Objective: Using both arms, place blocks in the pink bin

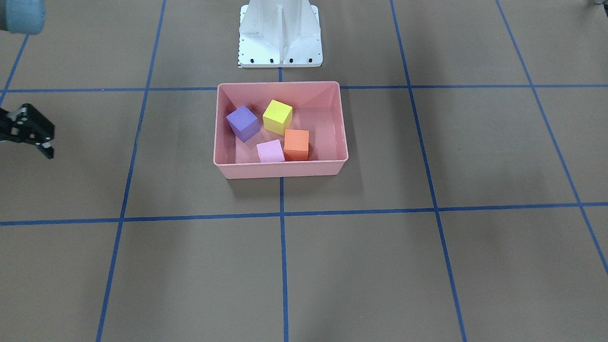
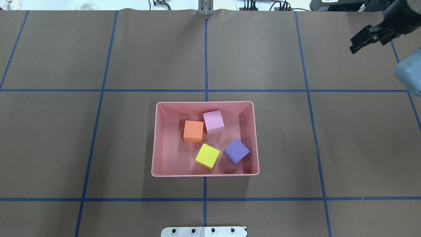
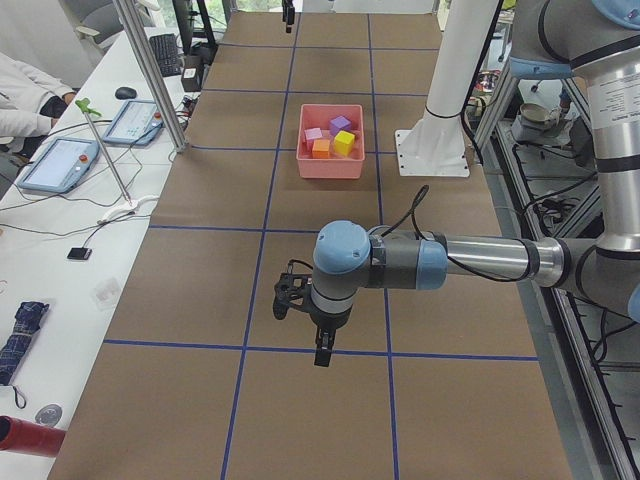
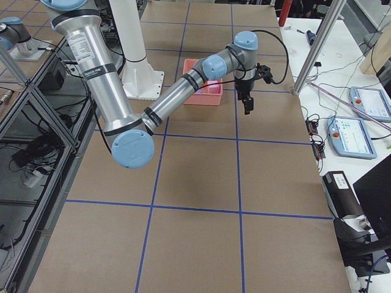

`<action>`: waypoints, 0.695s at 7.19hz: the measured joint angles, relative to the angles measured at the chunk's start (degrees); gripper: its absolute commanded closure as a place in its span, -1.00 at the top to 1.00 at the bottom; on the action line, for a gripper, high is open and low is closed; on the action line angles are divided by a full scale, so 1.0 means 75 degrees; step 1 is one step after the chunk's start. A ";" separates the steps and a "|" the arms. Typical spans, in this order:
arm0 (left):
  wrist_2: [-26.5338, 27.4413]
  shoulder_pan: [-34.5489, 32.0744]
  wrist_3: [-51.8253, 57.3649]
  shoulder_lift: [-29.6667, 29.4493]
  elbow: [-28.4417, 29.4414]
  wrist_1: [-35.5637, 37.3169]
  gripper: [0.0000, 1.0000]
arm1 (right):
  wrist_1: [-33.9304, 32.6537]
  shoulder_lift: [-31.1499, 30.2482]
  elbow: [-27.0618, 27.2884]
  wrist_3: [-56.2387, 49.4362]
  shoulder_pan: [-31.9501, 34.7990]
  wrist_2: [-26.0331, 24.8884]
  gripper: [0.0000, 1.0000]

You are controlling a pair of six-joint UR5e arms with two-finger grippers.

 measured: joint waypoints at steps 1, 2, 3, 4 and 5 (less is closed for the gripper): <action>-0.0002 0.0006 0.0028 -0.0003 -0.0002 -0.0013 1.00 | 0.0004 -0.0481 -0.0254 -0.1092 0.0583 0.0159 1.00; 0.0000 0.0010 0.0055 -0.0006 -0.0003 -0.0020 1.00 | 0.0010 -0.0980 -0.0376 -0.1776 0.1093 0.0218 1.00; 0.0002 0.0012 0.0068 -0.0007 0.0000 -0.0023 1.00 | 0.0023 -0.1582 -0.0402 -0.2108 0.1526 0.0224 1.00; 0.0000 0.0018 0.0072 -0.0005 0.0003 -0.0027 1.00 | 0.0045 -0.2196 -0.0421 -0.2233 0.1795 0.0203 1.00; -0.0017 0.0022 0.0074 -0.0004 0.0002 -0.0029 1.00 | 0.0144 -0.2756 -0.0434 -0.2251 0.1943 0.0189 1.00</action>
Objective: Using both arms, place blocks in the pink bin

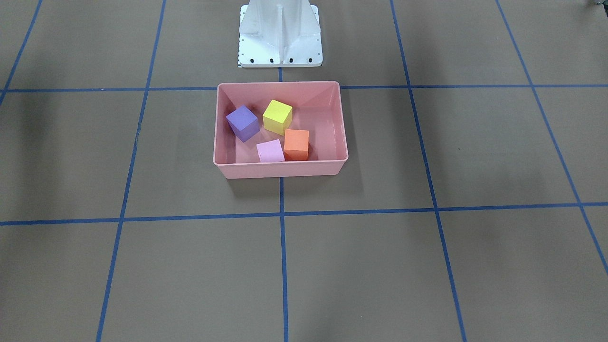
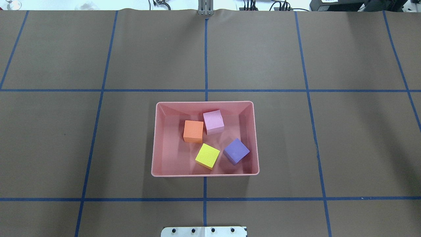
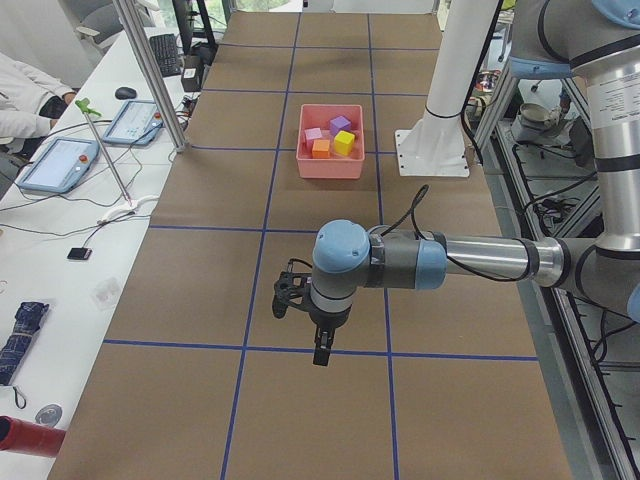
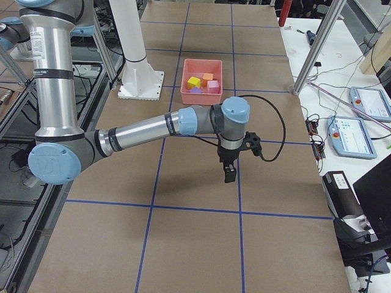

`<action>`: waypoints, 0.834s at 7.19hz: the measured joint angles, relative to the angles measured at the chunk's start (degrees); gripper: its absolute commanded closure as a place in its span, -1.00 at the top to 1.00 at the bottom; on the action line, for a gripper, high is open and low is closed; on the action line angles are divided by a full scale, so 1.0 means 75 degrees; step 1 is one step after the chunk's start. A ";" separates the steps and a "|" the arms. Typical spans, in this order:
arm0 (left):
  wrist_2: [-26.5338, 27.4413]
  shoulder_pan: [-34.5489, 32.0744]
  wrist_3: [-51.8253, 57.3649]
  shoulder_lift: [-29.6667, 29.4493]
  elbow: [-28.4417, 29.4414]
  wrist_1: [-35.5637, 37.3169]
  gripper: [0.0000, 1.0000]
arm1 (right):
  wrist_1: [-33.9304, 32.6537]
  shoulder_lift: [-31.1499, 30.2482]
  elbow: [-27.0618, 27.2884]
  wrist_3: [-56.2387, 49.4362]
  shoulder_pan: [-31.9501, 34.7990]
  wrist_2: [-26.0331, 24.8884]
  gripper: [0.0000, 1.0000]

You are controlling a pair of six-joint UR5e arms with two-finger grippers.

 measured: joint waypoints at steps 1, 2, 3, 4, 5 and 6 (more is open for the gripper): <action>-0.0106 0.0006 0.0000 -0.0001 -0.0002 0.0003 1.00 | 0.0294 -0.0486 0.0002 0.0030 0.0130 0.0002 1.00; -0.0311 0.0011 0.0001 -0.0003 -0.0001 0.0004 1.00 | 0.0725 -0.0885 -0.0007 0.0052 0.0298 0.0006 1.00; -0.0448 0.0014 0.0001 -0.0004 0.0001 0.0002 1.00 | 0.1027 -0.1162 -0.0002 0.0052 0.0457 0.0018 1.00; -0.0503 0.0016 0.0001 -0.0004 0.0002 -0.0003 1.00 | 0.1175 -0.1325 0.0007 0.0045 0.0557 0.0031 1.00; -0.0522 0.0016 0.0001 -0.0002 0.0000 -0.0005 1.00 | 0.1229 -0.1393 0.0000 0.0044 0.0597 0.0040 1.00; -0.0528 0.0016 0.0001 0.0003 -0.0004 -0.0006 1.00 | 0.1247 -0.1420 -0.0014 0.0046 0.0610 0.0044 1.00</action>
